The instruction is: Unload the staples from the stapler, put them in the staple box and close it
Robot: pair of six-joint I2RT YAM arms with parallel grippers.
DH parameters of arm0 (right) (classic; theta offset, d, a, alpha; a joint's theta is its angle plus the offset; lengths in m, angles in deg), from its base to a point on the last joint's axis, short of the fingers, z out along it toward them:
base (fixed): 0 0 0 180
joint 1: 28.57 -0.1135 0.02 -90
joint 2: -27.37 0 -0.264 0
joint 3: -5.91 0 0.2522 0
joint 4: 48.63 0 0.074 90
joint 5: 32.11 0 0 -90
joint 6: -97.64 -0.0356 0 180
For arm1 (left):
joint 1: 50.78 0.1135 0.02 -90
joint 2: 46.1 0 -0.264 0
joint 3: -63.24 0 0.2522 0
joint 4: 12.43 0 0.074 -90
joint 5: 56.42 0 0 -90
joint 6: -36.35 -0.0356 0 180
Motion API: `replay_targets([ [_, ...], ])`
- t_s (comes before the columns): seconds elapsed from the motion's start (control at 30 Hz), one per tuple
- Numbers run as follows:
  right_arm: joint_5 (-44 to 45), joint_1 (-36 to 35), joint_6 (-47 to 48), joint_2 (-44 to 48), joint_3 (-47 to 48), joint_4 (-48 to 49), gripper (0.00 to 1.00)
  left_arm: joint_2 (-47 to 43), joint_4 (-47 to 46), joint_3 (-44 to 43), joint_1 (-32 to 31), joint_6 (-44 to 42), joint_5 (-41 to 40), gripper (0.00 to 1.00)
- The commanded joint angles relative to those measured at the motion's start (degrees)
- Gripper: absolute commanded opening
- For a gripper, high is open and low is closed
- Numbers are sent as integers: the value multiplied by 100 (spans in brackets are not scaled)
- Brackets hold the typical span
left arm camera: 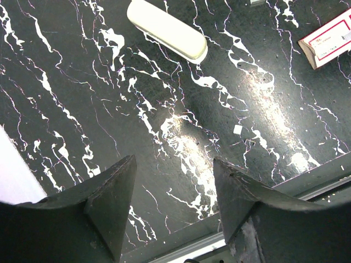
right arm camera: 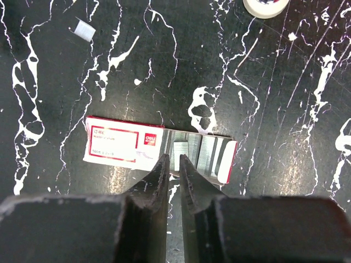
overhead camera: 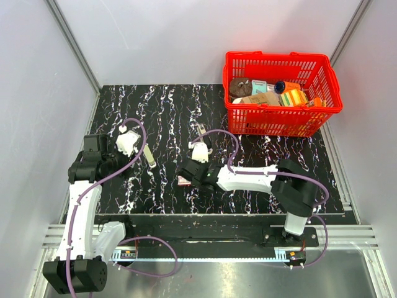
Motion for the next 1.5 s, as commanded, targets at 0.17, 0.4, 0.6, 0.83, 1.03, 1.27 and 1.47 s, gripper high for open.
replay_targets([
  [0.17,-10,93,410,-25,374,304,22,-85,-188,-29,34,-11,62,63],
  [0.4,-589,541,1333,-569,1033,823,33,108,-354,129,25,33,211,63],
  [0.6,-1626,937,2299,-894,1077,1878,48,653,-530,24,25,42,317,62],
  [0.83,-1715,1368,2406,-457,88,3124,47,1416,-1162,-151,-491,-239,678,63],
  [1.03,-1478,1526,2538,299,-1153,4503,45,3216,-1620,-906,-1643,-1161,441,63],
  [1.27,-1135,1596,2722,1134,-2270,5709,45,4958,-1524,-2058,-2013,-2242,519,63],
  [1.47,-1389,1939,2503,1565,-2710,6018,45,5495,-1445,-2085,-2356,-3175,326,63],
])
